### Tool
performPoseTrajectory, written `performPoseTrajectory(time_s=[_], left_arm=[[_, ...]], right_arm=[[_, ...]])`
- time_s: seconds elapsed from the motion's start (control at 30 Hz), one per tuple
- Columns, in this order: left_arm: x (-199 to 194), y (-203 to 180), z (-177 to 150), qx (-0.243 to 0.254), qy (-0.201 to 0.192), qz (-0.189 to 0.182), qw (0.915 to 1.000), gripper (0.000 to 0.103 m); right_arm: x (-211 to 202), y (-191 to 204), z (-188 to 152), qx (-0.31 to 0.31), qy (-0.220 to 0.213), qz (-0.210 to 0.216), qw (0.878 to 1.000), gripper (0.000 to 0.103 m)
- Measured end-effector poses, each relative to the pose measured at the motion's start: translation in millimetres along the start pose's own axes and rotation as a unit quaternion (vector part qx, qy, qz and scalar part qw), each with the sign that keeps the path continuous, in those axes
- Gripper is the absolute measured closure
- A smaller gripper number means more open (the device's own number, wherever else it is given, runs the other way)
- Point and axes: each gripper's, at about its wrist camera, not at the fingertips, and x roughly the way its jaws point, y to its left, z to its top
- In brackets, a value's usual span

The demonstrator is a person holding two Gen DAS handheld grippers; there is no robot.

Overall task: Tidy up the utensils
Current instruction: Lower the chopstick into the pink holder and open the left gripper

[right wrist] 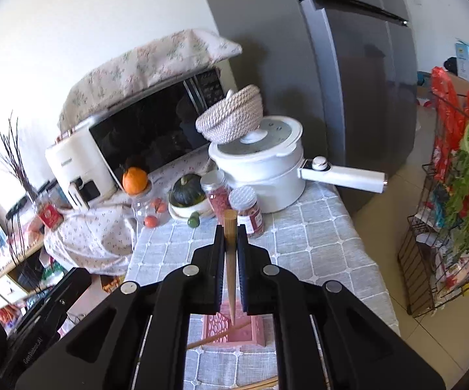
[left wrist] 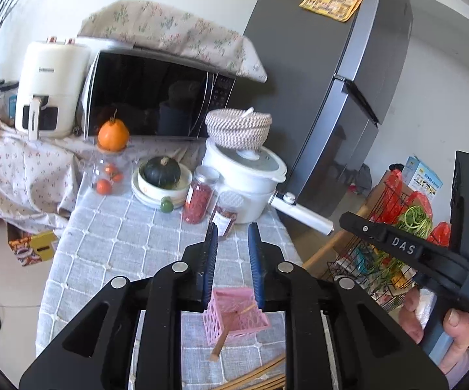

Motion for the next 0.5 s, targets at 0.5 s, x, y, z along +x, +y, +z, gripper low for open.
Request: performPoseTrajectory(time_s=[0.5], left_arm=[[-5, -20, -12, 0.022, 0.006, -0.007, 0.9997, 0.078]], right_arm=[[-40, 10, -25, -0.051, -0.051, -0.027, 0.997, 0.076]])
